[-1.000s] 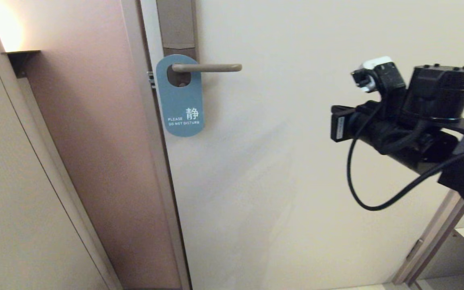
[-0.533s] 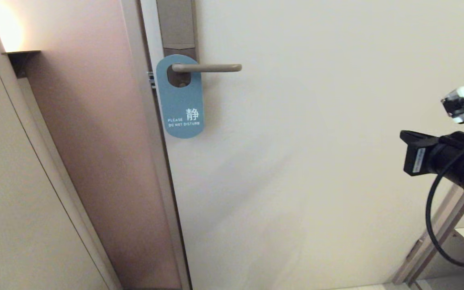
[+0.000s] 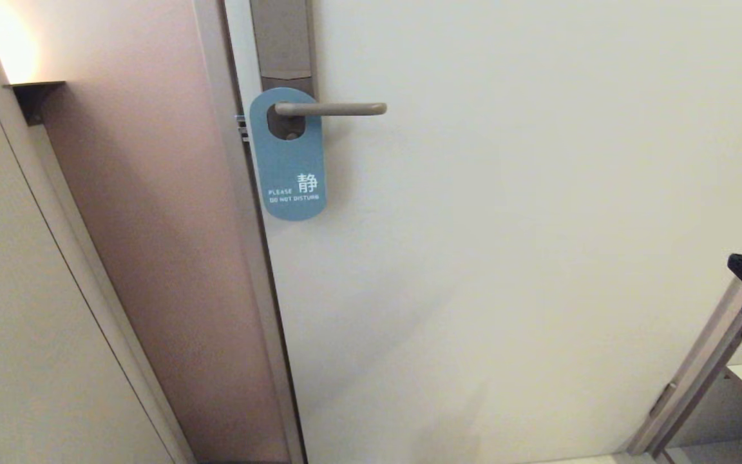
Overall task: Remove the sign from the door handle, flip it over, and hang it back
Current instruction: Take down the sign
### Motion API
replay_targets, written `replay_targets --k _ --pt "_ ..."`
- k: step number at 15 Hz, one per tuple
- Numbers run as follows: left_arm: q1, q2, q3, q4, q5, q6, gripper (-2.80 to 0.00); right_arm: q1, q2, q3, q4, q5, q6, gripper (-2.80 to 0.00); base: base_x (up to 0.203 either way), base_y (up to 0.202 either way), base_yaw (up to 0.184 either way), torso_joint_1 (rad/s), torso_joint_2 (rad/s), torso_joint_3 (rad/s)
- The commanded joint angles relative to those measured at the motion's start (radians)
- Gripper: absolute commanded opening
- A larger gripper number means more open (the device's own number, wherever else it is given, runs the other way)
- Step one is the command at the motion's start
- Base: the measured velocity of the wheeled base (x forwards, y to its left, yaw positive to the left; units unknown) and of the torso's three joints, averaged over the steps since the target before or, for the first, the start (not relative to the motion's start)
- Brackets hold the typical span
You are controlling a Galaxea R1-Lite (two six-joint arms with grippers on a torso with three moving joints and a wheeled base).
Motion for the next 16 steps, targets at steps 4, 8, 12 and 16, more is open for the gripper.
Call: replay_targets --k 4,8,12,16 --pt "0.0 0.001 0.0 0.0 0.0 -0.001 -2.8 -0.036 -0.225 0.182 -0.006 0.074 0.0 -2.8 0.0 0.0 0.0 0.0 0.0 0.0" --pt "0.0 0.001 0.0 0.0 0.0 -0.001 -2.8 -0.115 -0.428 0.369 0.01 0.271 -0.005 -2.8 0.0 0.0 0.0 0.0 0.0 0.0" --pt "0.0 0.001 0.0 0.0 0.0 -0.001 -2.8 -0.152 -0.613 0.407 0.19 0.338 -0.002 -2.8 0.0 0.0 0.0 0.0 0.0 0.0" --pt "0.0 0.001 0.0 0.0 0.002 -0.001 -2.8 -0.196 -0.784 0.409 0.407 0.337 0.003 -2.8 0.0 0.0 0.0 0.0 0.0 0.0"
